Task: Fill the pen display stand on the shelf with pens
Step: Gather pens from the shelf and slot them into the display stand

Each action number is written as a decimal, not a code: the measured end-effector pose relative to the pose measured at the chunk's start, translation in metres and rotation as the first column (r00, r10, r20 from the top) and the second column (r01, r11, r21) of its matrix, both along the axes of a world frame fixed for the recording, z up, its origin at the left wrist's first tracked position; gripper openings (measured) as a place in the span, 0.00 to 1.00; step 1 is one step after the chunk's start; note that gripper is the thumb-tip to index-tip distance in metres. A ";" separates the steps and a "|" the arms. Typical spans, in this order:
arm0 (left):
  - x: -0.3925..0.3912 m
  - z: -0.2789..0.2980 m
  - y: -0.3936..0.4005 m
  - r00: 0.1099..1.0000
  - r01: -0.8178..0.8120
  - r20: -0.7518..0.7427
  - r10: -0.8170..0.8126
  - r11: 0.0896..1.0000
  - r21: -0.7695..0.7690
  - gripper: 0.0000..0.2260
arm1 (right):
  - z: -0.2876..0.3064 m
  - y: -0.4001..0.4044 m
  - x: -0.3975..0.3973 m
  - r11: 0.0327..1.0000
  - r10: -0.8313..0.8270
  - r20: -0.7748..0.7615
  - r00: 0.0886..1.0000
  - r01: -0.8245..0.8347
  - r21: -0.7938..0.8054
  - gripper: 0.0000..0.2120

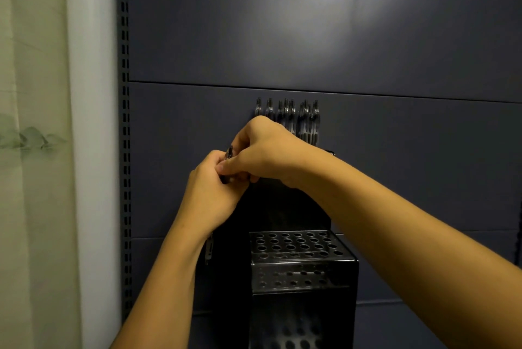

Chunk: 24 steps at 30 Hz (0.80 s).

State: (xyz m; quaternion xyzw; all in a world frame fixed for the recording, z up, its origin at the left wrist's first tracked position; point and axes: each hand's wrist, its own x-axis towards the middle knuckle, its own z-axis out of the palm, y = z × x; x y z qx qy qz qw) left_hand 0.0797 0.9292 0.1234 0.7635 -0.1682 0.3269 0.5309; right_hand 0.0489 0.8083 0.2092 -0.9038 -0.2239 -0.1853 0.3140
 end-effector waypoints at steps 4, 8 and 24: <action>0.000 0.000 0.000 1.000 -0.004 0.006 0.004 1.000 -0.014 0.07 | -0.003 0.000 0.004 0.997 0.001 0.030 1.000 -0.004 0.079 0.07; -0.002 0.002 0.001 0.998 -0.050 0.022 0.050 0.999 0.007 0.06 | -0.006 0.000 0.003 0.991 -0.025 0.069 0.997 0.016 0.130 0.06; -0.002 0.002 0.002 0.995 0.099 -0.002 -0.099 0.990 -0.098 0.07 | -0.006 0.000 -0.004 0.982 0.101 0.164 0.981 -0.125 0.143 0.01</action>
